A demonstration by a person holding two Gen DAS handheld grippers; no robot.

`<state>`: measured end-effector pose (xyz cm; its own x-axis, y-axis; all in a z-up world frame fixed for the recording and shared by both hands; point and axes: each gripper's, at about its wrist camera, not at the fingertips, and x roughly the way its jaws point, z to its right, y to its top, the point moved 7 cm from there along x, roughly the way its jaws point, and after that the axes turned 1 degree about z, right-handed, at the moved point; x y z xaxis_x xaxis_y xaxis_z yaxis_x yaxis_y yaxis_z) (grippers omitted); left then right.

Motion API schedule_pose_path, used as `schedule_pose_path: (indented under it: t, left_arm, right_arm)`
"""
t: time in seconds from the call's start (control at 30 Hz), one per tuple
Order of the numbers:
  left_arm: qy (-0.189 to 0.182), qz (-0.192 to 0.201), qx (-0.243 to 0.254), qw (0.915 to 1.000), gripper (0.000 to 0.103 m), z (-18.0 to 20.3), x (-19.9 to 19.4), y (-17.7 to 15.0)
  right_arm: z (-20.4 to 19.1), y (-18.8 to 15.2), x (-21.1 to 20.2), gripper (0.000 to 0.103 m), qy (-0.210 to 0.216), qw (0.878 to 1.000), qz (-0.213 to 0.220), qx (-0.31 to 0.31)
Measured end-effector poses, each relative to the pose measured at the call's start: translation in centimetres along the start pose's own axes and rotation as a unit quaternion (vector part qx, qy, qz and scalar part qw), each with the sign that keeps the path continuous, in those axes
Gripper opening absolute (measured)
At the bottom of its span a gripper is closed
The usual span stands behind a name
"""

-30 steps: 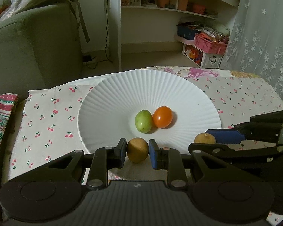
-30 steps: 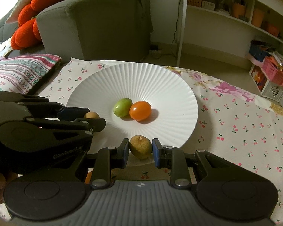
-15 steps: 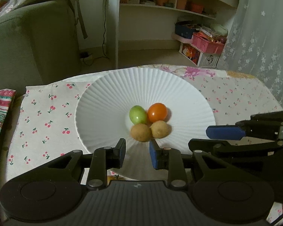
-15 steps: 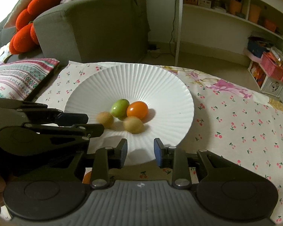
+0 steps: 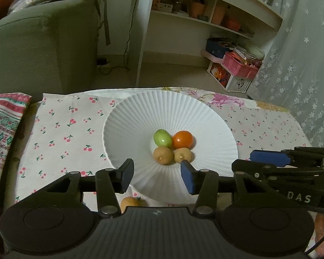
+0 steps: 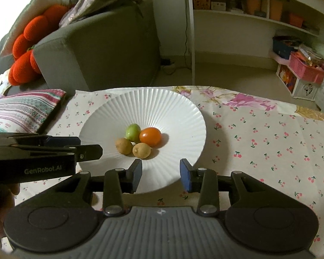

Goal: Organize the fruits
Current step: 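Move both tools back toward the remaining fruits on the cloth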

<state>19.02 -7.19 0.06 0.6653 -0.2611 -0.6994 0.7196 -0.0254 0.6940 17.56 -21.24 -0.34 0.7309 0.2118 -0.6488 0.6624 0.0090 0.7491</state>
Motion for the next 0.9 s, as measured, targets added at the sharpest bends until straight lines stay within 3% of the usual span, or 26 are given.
schedule_pose_path:
  t: [0.23,0.3,0.47,0.7,0.9]
  left_arm:
    - [0.006,0.005,-0.007,0.9999,0.051,-0.2,-1.8,-0.3]
    - [0.007,0.003,-0.014,0.9999,0.058,-0.4,-2.3,-0.5]
    - [0.016,-0.002,-0.030,0.9994,0.073,-1.2,-3.5,-1.2]
    - [0.024,-0.007,-0.043,0.9988,0.080,-2.7,-5.6,-2.6]
    - [0.025,-0.018,-0.011,0.9994,0.082,-2.5,-5.7,-4.1]
  right_arm:
    - [-0.4,-0.2,-2.1,0.043,0.018,1.000,0.008,0.005]
    - [-0.7,-0.3,-2.7,0.055,0.020,1.000,0.010,0.001]
    - [-0.8,-0.3,-3.8,0.072,0.028,1.000,0.015,0.001]
    - [-1.5,-0.5,-4.5,0.077,0.053,0.999,0.007,0.010]
    - [-2.7,-1.4,-5.0,0.081,0.074,0.997,-0.008,-0.010]
